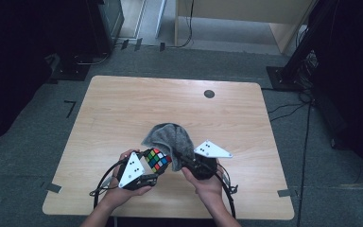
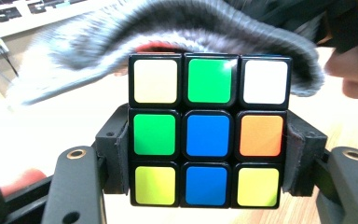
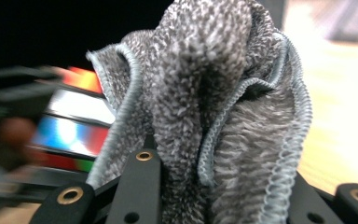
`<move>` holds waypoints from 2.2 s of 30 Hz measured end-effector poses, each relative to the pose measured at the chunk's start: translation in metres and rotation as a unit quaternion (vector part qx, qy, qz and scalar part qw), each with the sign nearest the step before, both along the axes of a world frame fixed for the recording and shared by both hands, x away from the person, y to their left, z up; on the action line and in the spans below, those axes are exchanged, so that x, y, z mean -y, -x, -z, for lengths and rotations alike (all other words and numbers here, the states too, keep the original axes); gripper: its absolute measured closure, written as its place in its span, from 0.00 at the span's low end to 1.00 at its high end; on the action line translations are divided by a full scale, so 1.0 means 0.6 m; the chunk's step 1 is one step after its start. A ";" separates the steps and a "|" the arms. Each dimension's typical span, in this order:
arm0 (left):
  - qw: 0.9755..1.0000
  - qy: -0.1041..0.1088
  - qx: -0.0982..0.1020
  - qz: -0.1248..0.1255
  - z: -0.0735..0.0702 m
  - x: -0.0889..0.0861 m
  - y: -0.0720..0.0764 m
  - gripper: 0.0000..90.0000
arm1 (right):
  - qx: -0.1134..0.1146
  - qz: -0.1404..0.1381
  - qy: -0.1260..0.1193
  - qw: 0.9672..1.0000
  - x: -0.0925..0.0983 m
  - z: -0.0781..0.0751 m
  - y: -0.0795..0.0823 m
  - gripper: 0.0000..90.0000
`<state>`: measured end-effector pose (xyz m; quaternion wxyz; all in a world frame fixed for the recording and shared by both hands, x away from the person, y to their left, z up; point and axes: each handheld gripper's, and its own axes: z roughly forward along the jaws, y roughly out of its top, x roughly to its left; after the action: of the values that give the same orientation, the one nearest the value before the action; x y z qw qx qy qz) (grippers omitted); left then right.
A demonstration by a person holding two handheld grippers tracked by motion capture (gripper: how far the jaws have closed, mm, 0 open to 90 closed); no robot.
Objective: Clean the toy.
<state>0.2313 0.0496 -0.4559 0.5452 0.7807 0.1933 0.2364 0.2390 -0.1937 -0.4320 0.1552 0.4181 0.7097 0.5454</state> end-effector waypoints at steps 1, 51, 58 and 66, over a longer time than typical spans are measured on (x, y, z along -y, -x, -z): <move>1.000 0.004 -0.001 0.002 -0.001 -0.001 0.000 0.38 | -0.013 0.012 0.005 1.000 0.006 0.004 -0.005 0.82; 0.991 0.118 -0.062 0.000 -0.018 -0.066 -0.033 0.38 | 0.045 -0.113 0.046 0.992 -0.009 0.020 -0.005 0.62; 0.990 0.122 -0.063 -0.013 -0.019 -0.075 -0.037 0.38 | -0.061 -0.055 0.104 0.991 0.003 0.048 -0.041 0.44; 0.990 0.124 -0.063 -0.015 -0.019 -0.078 -0.038 0.38 | -0.053 0.044 0.104 0.992 0.033 0.040 -0.047 0.31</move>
<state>0.2540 0.0963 -0.4447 0.6208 0.7178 0.2663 0.1688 0.2671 -0.2134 -0.4558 0.1835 0.4587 0.7508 0.4384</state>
